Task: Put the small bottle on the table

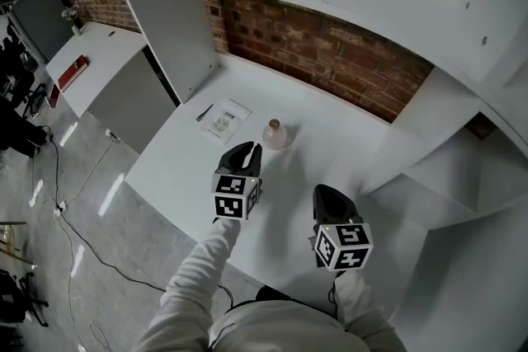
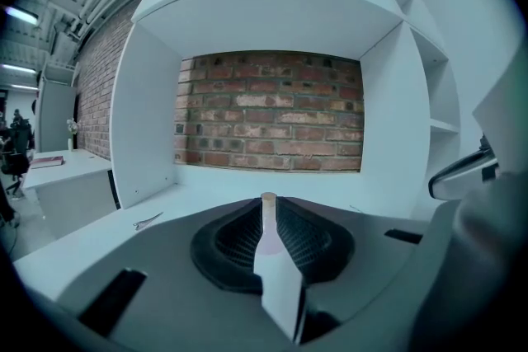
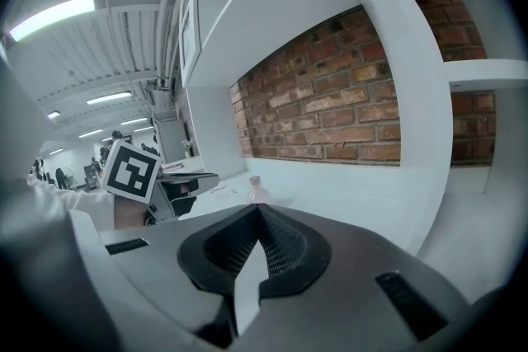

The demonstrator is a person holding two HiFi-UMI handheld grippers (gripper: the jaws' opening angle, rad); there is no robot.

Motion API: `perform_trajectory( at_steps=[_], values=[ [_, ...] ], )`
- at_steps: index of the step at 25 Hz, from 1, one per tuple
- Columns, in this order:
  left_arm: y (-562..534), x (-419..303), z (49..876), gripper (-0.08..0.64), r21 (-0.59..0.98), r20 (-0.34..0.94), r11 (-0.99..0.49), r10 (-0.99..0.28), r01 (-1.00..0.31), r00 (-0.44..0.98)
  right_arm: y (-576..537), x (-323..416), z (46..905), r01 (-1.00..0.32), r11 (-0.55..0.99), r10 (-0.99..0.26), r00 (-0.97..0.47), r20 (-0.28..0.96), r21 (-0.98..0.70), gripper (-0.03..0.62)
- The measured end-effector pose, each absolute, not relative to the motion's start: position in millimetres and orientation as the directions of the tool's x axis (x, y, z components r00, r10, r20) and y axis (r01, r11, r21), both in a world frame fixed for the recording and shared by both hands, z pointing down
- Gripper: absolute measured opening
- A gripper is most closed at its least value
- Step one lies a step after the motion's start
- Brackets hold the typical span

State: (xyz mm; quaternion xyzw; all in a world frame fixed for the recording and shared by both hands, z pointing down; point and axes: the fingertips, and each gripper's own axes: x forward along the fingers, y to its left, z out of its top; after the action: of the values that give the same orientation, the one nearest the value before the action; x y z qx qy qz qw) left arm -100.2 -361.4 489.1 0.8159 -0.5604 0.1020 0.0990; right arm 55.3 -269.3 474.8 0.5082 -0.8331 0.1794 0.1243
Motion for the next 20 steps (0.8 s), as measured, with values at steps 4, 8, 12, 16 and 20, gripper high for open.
perform_trajectory(
  at_steps=[4, 8, 12, 16, 20],
  values=[
    [-343, -112, 492, 0.052, 0.070, 0.281, -0.336, -0.897, -0.939, 0.342, -263, 48, 471, -0.886, 0.431, -0.799, -0.462, 0.384, -0.169, 0.028],
    [-326, -124, 493, 0.043, 0.090, 0.283, -0.320, -0.900, -0.943, 0.333, -258, 42, 469, -0.882, 0.439, -0.797, -0.469, 0.380, -0.168, 0.028],
    [-309, -134, 494, 0.034, 0.097, 0.288, -0.312, -0.900, -0.945, 0.327, -253, 37, 465, -0.879, 0.447, -0.797, -0.475, 0.372, -0.164, 0.028],
    [-294, -147, 494, 0.031, 0.099, 0.292, -0.291, -0.906, -0.952, 0.307, -248, 30, 463, -0.878, 0.452, -0.797, -0.477, 0.369, -0.159, 0.028],
    [-278, -160, 493, 0.026, 0.140, 0.289, -0.259, -0.912, -0.956, 0.290, -245, 27, 459, -0.879, 0.455, -0.800, -0.474, 0.369, -0.144, 0.028]
  ],
)
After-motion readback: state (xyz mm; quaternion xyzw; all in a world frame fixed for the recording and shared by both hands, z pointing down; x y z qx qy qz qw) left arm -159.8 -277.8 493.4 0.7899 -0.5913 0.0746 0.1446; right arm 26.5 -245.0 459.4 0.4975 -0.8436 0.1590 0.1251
